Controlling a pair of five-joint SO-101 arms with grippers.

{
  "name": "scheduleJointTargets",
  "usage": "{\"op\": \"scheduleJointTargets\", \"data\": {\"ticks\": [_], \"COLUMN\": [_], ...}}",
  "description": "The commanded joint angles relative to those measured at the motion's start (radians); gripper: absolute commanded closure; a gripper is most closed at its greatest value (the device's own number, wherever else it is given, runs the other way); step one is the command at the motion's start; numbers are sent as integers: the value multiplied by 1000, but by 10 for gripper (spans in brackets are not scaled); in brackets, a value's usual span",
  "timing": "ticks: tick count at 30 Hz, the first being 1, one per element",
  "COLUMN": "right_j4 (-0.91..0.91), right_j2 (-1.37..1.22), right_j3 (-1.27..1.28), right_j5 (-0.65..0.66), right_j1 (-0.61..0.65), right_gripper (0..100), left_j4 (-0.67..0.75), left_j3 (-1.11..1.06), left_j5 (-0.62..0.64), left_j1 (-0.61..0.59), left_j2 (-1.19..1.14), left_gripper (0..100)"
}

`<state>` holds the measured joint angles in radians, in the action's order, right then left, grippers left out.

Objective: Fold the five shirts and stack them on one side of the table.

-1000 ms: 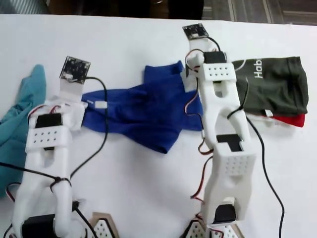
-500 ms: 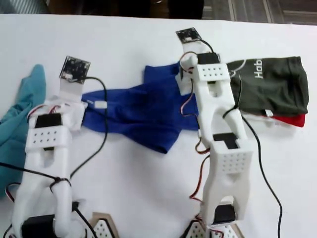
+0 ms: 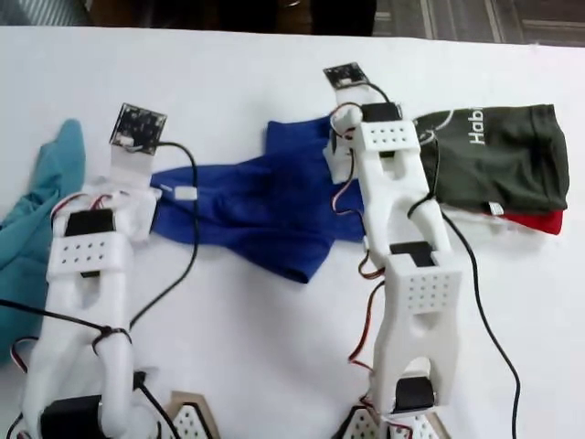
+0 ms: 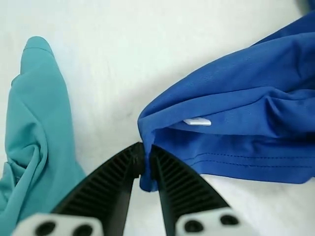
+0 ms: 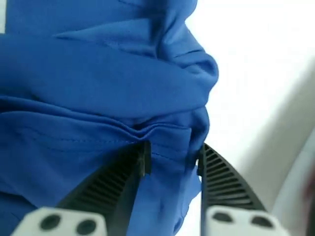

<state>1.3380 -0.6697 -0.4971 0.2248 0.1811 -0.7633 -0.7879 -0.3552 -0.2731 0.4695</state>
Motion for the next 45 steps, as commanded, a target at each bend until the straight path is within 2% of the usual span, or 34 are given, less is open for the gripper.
{"op": "scheduleJointTargets", "data": {"ticks": [1,11,17,37,45], "right_j4": [-7,-2,-1,1,1], "right_j2": [5,71,87,139,134], "right_j3": [-46,-46,-46,-38,-37], "right_j5": [5,5,2,3,8], "right_j1": [12,7,13,65,47], "right_gripper": [824,899,857,854,854], "left_j4": [17,17,17,18,18], "left_j3": [38,38,36,36,36], "left_j5": [3,2,2,2,2], "left_j1": [9,9,9,9,9], "left_j2": [5,5,5,5,5], "left_gripper": [973,973,973,973,973]}}
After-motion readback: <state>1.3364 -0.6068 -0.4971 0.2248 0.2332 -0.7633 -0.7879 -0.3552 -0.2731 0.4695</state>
